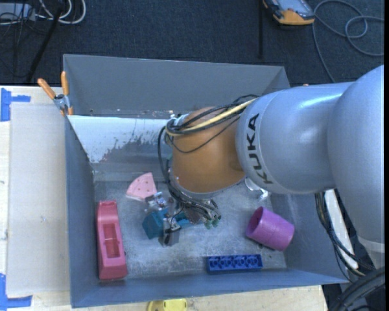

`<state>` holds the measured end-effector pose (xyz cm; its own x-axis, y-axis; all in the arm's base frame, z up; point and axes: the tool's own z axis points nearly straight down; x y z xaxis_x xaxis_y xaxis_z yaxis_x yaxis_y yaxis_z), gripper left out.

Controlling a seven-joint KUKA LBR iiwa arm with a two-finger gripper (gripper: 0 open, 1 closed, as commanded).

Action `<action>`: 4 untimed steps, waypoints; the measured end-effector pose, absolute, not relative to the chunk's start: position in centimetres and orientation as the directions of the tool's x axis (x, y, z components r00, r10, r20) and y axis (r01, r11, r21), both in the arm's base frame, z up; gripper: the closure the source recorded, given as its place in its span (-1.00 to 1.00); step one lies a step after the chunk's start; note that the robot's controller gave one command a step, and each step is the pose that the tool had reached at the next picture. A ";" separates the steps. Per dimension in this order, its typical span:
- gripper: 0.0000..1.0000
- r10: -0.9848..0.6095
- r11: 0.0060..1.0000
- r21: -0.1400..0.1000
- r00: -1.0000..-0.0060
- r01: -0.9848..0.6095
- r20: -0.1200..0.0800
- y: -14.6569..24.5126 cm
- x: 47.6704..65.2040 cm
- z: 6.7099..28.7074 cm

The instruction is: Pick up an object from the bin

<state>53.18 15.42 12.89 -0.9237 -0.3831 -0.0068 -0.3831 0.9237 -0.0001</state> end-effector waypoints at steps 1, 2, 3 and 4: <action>1.00 -0.386 0.923 0.003 -0.922 -0.386 0.018 15.2 51.8 15.5; 1.00 -0.394 0.919 0.000 -0.919 -0.394 -0.006 15.9 51.7 13.7; 1.00 -0.392 0.920 0.003 -0.920 -0.392 0.019 15.7 51.8 15.5; 1.00 -0.398 0.917 0.000 -0.917 -0.398 -0.008 15.1 51.0 14.1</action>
Offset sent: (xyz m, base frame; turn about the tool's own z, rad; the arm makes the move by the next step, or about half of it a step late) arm -0.0238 0.0100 -0.0589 -0.0216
